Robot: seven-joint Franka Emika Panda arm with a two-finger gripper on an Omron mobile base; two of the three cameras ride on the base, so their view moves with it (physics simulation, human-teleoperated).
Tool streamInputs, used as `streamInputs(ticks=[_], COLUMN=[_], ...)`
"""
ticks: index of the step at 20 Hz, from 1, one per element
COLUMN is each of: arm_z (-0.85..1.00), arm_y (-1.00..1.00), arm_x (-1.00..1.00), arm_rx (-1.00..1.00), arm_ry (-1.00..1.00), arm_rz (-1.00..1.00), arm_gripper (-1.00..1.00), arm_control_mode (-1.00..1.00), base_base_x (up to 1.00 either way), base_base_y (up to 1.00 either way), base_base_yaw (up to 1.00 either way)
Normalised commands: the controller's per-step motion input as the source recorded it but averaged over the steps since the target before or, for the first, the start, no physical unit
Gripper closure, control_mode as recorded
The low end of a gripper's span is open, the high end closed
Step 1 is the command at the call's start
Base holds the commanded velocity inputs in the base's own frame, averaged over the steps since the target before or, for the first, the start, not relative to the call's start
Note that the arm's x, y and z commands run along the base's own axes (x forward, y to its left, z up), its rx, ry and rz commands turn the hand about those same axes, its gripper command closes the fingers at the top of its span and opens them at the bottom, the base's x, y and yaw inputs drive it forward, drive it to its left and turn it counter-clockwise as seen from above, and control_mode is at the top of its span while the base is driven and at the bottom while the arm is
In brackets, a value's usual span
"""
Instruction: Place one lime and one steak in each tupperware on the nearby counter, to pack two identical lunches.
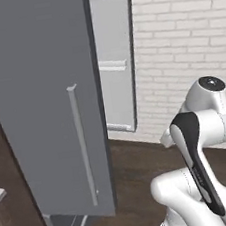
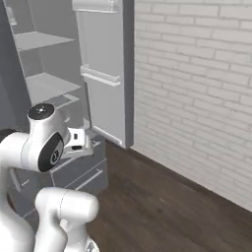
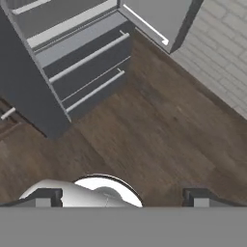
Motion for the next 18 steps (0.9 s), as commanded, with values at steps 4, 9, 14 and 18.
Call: streamInputs(ticks=[4, 9, 14, 18], arm_z=[0.00, 0.00, 0.00, 0.00], arm_y=[0.00, 0.00, 0.00, 0.00], arm_x=[0.00, 0.00, 0.00, 0.00], arm_rx=[0.00, 0.00, 0.00, 0.00], arm_ry=[0.00, 0.00, 0.00, 0.00], arm_rz=[0.00, 0.00, 0.00, 0.00], arm_gripper=[-1.00, -1.00, -1.00, -1.00], arm_control_mode=[1.00, 1.00, 1.00, 1.00], base_base_x=[0.18, 0.21, 0.38, 0.61], base_base_y=[-0.86, -0.68, -0.64, -0.49], base_base_yaw=[-0.60, -0.14, 0.59, 0.79])
